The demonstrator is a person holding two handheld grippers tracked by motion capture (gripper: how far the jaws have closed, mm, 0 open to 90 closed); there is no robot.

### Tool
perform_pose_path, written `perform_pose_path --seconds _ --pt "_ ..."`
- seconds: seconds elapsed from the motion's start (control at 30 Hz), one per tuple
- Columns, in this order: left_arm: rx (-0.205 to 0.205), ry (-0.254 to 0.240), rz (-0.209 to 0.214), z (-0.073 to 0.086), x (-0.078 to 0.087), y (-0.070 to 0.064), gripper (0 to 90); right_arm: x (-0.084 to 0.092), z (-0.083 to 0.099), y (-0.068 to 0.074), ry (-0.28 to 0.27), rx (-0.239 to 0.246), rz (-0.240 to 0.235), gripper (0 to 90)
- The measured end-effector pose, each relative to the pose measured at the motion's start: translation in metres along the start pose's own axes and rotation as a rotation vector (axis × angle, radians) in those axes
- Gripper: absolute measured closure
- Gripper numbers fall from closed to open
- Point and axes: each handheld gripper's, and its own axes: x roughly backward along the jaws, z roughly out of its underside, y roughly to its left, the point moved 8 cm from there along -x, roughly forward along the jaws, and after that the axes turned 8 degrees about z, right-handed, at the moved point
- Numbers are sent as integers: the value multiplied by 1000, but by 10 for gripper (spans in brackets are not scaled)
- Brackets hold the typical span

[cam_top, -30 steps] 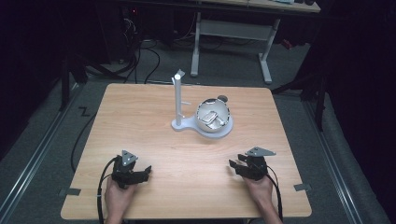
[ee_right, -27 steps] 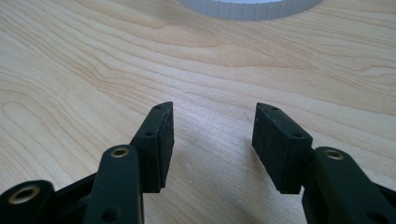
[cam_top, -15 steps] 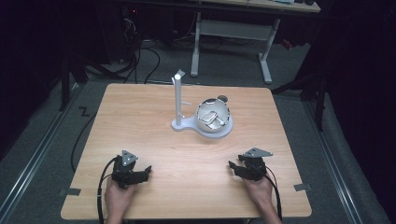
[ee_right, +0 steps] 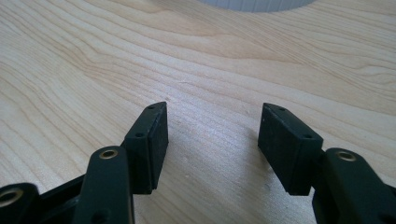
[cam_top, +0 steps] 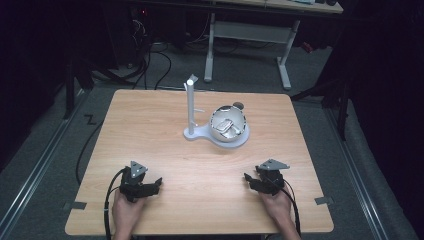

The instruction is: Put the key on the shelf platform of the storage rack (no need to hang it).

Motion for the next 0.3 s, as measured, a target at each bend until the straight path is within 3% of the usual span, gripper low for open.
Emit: perform_pose_path --seconds 0.3 --pt "0 -2 -2 0 0 0 183 0 0 0 0 0 -1 432"
